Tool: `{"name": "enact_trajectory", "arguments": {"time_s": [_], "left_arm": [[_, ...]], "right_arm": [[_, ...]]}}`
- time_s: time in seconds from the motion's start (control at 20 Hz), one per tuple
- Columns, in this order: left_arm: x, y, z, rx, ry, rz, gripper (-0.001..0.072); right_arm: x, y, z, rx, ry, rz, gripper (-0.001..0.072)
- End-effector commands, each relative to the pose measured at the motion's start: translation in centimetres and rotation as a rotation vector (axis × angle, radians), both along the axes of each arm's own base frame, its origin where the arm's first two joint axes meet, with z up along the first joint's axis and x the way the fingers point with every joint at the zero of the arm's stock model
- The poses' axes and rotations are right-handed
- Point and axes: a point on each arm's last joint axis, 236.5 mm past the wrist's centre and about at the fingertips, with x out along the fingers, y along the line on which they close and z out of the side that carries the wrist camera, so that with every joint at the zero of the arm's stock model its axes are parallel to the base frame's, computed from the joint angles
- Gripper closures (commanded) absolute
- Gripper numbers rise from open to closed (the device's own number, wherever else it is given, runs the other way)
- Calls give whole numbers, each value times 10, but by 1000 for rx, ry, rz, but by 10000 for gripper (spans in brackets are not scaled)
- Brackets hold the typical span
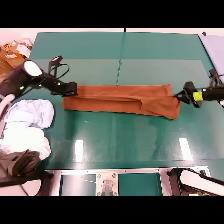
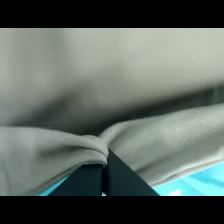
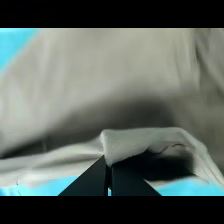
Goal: Fold the shirts.
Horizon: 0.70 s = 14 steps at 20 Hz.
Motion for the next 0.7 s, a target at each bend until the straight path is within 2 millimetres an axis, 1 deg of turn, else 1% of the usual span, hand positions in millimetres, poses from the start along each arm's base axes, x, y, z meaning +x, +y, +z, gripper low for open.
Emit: {"name": "enact_trajectory", "arguments": {"time_s": [0.0, 0.05, 0.1, 0.15, 0.2, 0.25, 0.3, 0.35, 0.4, 0.45, 0.5, 0.55, 0.6, 0.65], "left_arm": [[49, -19, -35, -75, -21, 10, 684], [61, -22, -47, -90, -20, 27, 646], [71, -20, -54, -87, -34, 47, 330], [83, -14, -56, -64, -77, 71, 37], [93, -7, -50, -42, -119, 91, 5], [101, 2, -41, -25, -142, 95, 4], [106, 10, -29, -18, -151, 88, 4], [110, 20, -14, -20, -155, 83, 3], [114, 31, 2, -27, -155, 84, 4], [116, 44, 18, -35, -152, 97, 4], [117, 56, 30, -46, -141, 118, 4], [116, 66, 39, -57, -122, 141, 5], [113, 74, 44, -66, -101, 158, 9], [109, 77, 44, -72, -82, 157, 100]], "right_arm": [[68, -2, -33, 32, -47, -37, 695], [83, -4, -43, 39, -59, -47, 677], [98, -10, -54, 35, -74, -66, 546], [108, -17, -59, 27, -86, -69, 390], [116, -28, -59, 15, -105, -62, 280], [119, -38, -53, 1, -129, -32, 274], [117, -51, -45, -15, -149, 6, 274], [107, -66, -39, -25, -148, 40, 262], [94, -79, -38, -24, -129, 61, 181], [81, -91, -39, -22, -113, 82, 160], [68, -102, -44, -18, -94, 97, 156], [58, -106, -49, -8, -85, 122, 156], [49, -107, -56, 11, -73, 152, 156], [44, -104, -66, 29, -59, 181, 156]]}}
